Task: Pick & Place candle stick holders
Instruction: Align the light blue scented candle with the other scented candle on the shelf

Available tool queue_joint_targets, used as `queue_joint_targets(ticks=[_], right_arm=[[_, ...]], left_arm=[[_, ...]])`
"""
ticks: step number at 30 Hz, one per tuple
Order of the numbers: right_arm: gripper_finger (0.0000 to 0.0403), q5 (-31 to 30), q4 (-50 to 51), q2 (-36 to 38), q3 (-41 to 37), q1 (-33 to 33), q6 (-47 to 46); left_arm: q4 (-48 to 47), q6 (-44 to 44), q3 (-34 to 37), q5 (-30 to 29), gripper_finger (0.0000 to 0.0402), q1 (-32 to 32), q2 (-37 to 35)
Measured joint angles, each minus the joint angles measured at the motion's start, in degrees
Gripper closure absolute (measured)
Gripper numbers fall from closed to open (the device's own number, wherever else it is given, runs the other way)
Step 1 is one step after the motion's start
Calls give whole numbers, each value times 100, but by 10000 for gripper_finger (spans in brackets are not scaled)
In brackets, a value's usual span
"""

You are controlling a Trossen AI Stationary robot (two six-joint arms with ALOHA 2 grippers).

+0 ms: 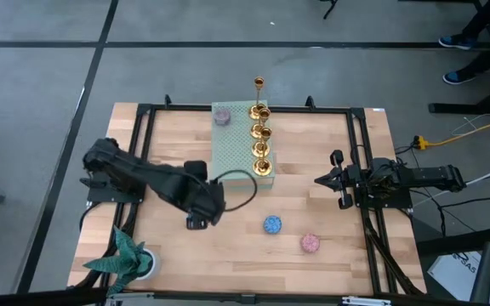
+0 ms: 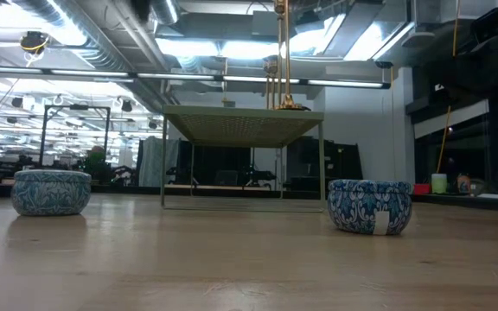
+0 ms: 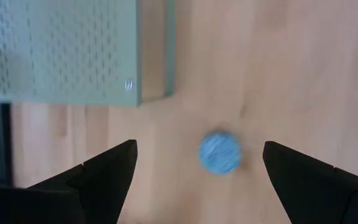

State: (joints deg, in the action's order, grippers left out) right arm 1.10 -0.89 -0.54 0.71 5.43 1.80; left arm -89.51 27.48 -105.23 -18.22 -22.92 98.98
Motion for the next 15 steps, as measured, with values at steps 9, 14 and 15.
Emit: queue_joint_targets(ticks=[9, 14, 15], right_arm=[[389, 1, 2, 0, 0, 0, 0], [389, 0, 0, 0, 0, 0, 0], [389, 0, 2, 0, 0, 0, 0]], left_arm=[[1330, 333, 2080, 573, 55, -188, 0], [1819, 193, 2738, 613, 55, -269, 2], [1879, 149, 2830, 614, 55, -269, 2]])
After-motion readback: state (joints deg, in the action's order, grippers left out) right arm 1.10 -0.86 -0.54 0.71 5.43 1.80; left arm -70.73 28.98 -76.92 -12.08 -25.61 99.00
